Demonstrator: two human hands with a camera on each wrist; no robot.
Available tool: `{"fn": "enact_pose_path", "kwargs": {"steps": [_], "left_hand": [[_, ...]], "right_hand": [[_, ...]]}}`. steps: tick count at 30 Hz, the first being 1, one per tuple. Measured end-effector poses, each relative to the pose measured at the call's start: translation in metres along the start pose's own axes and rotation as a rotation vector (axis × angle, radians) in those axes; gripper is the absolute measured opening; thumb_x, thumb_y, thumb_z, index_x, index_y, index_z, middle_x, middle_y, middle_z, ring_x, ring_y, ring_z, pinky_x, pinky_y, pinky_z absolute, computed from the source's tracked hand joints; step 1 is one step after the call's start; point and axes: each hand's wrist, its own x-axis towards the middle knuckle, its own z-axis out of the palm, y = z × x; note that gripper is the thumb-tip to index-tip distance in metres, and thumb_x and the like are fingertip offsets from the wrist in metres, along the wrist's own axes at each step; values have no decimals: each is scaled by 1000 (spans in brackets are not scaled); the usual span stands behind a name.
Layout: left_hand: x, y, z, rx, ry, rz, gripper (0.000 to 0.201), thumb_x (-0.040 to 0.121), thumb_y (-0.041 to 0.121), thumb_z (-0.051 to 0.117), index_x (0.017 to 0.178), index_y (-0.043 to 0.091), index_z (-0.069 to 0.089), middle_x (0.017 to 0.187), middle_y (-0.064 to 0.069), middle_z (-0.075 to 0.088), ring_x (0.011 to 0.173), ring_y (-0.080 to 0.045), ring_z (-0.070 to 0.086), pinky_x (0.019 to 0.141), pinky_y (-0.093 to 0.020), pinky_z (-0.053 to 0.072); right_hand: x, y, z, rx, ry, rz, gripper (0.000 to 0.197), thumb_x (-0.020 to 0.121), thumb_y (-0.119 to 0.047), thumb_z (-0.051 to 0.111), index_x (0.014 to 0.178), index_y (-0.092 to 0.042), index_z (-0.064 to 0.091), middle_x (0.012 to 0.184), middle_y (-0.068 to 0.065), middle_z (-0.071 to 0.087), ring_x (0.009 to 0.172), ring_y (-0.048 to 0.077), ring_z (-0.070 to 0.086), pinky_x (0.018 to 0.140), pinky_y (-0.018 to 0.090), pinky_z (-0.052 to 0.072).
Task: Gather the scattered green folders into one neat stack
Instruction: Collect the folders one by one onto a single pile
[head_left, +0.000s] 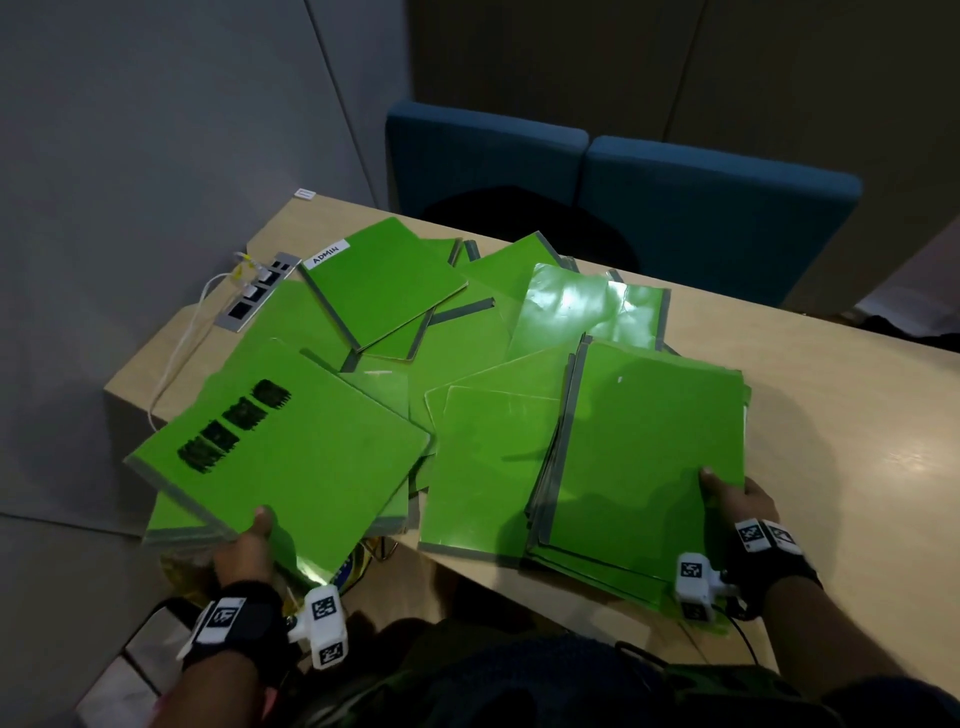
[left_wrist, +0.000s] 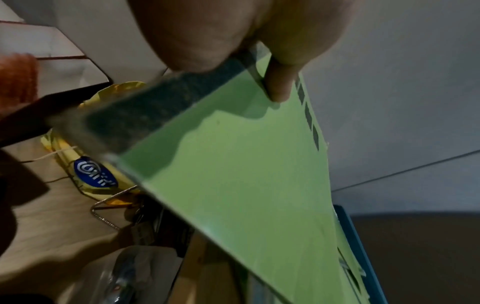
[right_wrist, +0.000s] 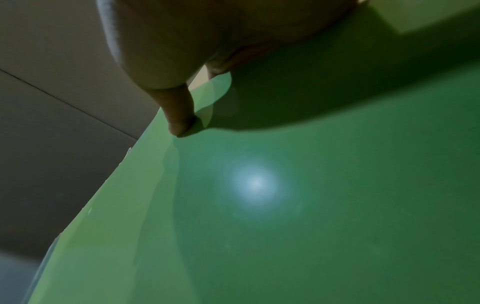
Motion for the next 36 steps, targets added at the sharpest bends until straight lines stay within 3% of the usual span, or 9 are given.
{"fn": "enact_pose_path", "kwargs": {"steps": [8, 12, 17, 19, 24, 29, 32, 34, 36], "left_hand": [[-73, 105, 14, -71, -16, 491, 84, 82, 38, 73, 144, 0, 31, 144, -22, 44, 130, -36, 46, 108, -51, 38], [-121, 164, 44, -86, -217, 709, 50, 71, 31, 82, 110, 9, 61, 112, -19, 65, 103, -36, 64, 90, -54, 53], [-175, 223, 82, -107, -276, 1051, 25, 82, 6, 72, 104, 9, 60, 93, -8, 63, 67, 8, 60, 72, -13, 51], [-193, 236, 96, -130, -307, 1118, 21, 84, 8, 68, 98, 17, 55, 85, -2, 62, 63, 13, 56, 69, -12, 48], [-224, 204, 159, 19, -567, 1001, 30, 90, 9, 63, 118, 3, 56, 101, -5, 61, 91, -14, 55, 88, -33, 48], [-235, 112, 220, 350, -967, 709, 49, 86, 7, 67, 132, 10, 50, 131, -11, 60, 121, -29, 55, 105, -51, 42], [-238, 72, 237, 516, -993, 614, 71, 87, 4, 65, 148, 19, 32, 152, -7, 38, 139, -28, 36, 112, -45, 33], [-231, 54, 245, 570, -954, 567, 77, 85, 8, 68, 149, 20, 28, 154, -7, 33, 140, -30, 34, 112, -46, 33], [-223, 40, 251, 790, -869, 687, 78, 82, 21, 74, 148, 15, 31, 150, -12, 33, 136, -31, 36, 112, -41, 33]], "right_hand": [[6, 5, -2, -5, -6, 9, 39, 90, -39, 66, 118, -12, 62, 103, 13, 71, 87, 39, 68, 84, 52, 56], [6, 2, -1, -13, 0, 9, 37, 94, -33, 63, 122, -8, 60, 105, 16, 67, 83, 34, 65, 73, 37, 53], [5, -1, -3, -33, 19, -6, 32, 96, -29, 63, 118, -7, 61, 100, 17, 63, 72, 25, 60, 68, 30, 47], [2, -1, -3, -58, 18, -12, 30, 95, -34, 63, 111, -9, 60, 100, 14, 65, 74, 26, 61, 67, 29, 49], [20, 17, -6, -44, 14, 1, 46, 81, -51, 69, 110, -16, 68, 98, 8, 74, 86, 35, 70, 84, 54, 57], [8, 3, -7, -93, 9, 46, 25, 88, -30, 67, 104, -12, 64, 90, 11, 70, 74, 28, 65, 61, 29, 51], [10, 3, -9, -85, -34, 92, 42, 78, -32, 68, 109, -4, 68, 102, 16, 71, 84, 33, 68, 81, 41, 56], [11, 1, -12, 28, 40, 153, 27, 94, -30, 56, 89, -5, 66, 101, 15, 63, 78, 28, 61, 79, 33, 45], [3, 2, -9, 80, 61, 159, 50, 95, -52, 46, 94, -5, 63, 96, 14, 62, 77, 29, 58, 78, 36, 45]]}}
